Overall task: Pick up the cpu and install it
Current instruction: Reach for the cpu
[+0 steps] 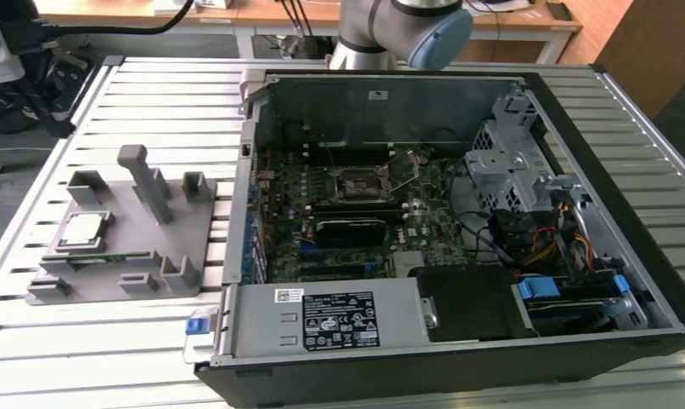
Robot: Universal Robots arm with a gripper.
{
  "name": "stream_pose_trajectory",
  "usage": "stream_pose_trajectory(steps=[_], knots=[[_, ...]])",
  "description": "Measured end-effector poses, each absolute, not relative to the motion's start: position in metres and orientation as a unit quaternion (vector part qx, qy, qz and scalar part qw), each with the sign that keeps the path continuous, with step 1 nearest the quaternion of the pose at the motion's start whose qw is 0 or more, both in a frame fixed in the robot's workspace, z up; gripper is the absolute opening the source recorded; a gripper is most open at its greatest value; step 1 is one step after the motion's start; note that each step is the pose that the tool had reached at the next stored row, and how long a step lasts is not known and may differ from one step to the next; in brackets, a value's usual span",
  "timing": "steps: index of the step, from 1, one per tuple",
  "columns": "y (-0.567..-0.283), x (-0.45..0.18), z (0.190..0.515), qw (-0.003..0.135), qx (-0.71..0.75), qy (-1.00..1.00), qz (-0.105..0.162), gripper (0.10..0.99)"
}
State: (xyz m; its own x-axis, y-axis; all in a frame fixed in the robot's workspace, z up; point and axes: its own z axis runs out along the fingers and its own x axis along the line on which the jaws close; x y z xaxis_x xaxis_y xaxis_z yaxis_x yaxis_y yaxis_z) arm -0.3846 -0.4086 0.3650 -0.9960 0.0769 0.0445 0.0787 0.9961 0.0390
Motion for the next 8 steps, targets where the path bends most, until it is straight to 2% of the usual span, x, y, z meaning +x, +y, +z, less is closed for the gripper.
stream_pose_trajectory(steps=[8], knots=[[-0.409,-0.405,0.363,0.022,-0.033,-0.999,-0.02,0.106]])
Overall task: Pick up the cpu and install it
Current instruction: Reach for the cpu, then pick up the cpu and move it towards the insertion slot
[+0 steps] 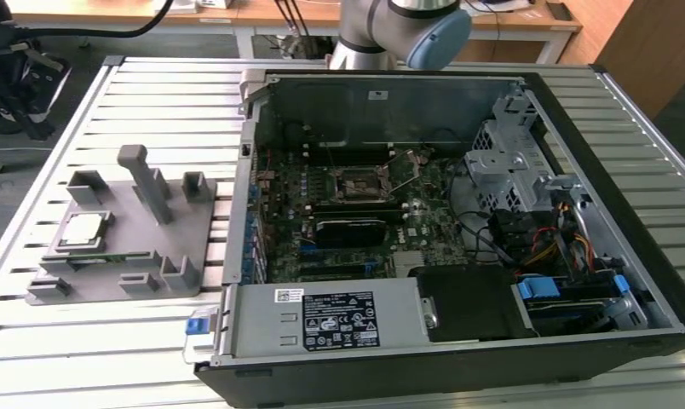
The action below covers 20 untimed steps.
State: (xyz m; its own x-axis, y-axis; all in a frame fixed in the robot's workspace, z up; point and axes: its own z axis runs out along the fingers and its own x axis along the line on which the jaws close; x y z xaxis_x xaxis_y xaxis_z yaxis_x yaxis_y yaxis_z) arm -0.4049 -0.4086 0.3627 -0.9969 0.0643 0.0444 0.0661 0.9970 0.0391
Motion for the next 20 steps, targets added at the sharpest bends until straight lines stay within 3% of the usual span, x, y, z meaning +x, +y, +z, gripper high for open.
stream_pose_trajectory(steps=[20], knots=[[-0.409,-0.437,0.36,0.022,-0.026,-0.999,-0.02,0.106]])
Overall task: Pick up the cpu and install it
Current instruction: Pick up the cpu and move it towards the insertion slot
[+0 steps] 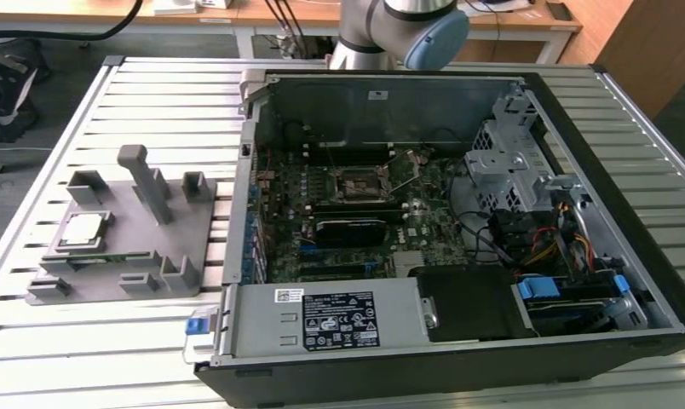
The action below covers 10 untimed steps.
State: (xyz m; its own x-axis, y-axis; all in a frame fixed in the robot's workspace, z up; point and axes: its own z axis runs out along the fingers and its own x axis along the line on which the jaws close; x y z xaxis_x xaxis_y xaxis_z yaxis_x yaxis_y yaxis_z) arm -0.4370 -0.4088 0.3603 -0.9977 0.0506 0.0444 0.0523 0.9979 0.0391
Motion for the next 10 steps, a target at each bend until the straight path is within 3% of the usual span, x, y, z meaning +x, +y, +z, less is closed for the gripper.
stream_pose_trajectory(steps=[10], knots=[[-0.4089,-0.4387,0.3563,0.022,-0.026,-0.999,-0.02,0.106]])
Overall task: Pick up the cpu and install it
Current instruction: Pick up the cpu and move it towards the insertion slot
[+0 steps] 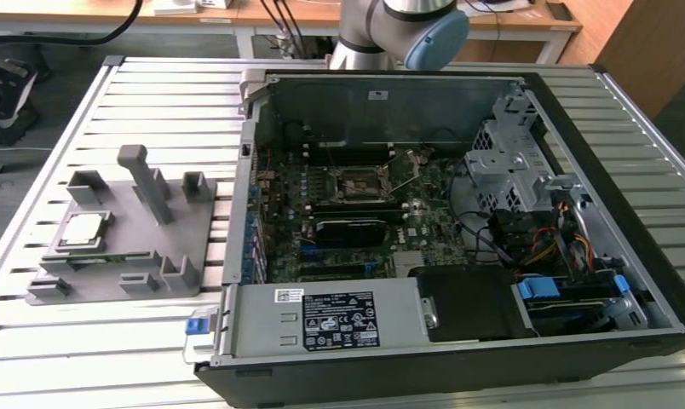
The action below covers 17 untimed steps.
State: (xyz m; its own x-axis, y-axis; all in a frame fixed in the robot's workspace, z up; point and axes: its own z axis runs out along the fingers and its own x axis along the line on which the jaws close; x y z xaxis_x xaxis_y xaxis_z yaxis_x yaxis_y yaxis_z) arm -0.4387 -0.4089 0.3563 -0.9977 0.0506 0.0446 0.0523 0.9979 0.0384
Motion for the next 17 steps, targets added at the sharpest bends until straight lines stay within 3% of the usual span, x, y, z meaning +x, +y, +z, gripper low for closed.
stream_pose_trajectory(steps=[17], knots=[[-0.409,-0.4387,0.3464,0.022,-0.026,-0.999,-0.02,0.106]])
